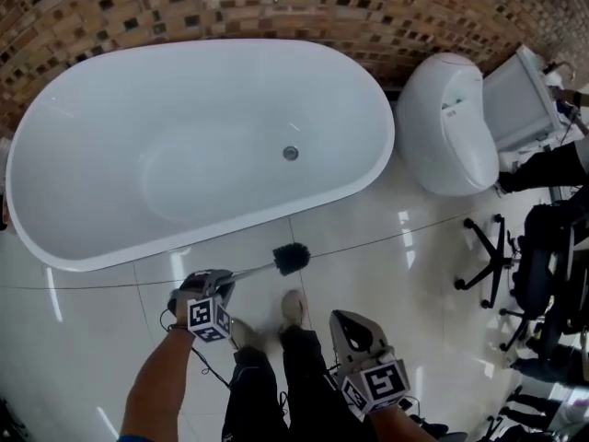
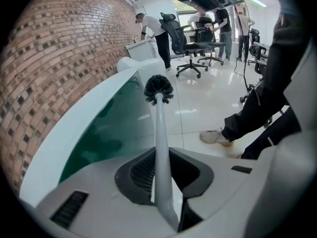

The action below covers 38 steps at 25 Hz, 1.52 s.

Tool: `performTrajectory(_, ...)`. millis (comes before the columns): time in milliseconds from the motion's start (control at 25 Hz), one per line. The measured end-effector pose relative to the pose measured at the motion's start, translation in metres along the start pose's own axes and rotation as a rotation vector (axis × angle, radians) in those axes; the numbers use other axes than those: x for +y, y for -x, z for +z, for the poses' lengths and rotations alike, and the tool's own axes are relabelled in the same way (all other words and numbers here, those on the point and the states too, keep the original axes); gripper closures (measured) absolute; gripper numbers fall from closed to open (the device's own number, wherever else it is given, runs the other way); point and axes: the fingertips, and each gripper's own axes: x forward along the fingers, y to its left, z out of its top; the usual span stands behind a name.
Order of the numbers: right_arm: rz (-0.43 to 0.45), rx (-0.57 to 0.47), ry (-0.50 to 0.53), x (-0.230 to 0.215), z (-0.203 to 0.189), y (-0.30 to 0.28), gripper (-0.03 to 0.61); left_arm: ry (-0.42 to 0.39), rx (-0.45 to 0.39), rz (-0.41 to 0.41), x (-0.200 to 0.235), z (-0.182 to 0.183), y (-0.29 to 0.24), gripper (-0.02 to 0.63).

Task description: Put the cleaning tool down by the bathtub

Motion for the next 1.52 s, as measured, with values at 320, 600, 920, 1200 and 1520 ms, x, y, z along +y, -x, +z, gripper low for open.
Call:
performTrajectory(320, -0.061, -0.067, 0.012, -0.053, -0.041, -0.092, 0.561, 0.111, -0.01, 0.007, 0.011, 0.002, -0.078, 0.549)
performTrajectory(600, -0.124, -0.048, -0.036, -0.093, -0.074, -0.165, 0.561, 0.128, 0.008, -0.022, 0.011, 0.006, -0.121, 0.549)
performTrajectory(920, -0.092, 0.017, -0.032, -0.102, -0.107, -0.196, 0.561, 0.06, 0.1, -0.052, 0.013, -0.024, -0.181, 0.549)
performTrajectory(1200, -0.091, 0.058, -0.042, -0.118, -0.145, -0.195, 0.561, 0.044, 0.188, -0.022, 0.02, -0.047, -0.231, 0.548)
performTrajectory(1520, -0.106, 0.088, -0.068, -0.134, -0.168, -0.174, 0.561, 0.026, 0.277, 0.006, 0.023, -0.058, -0.263, 0.509)
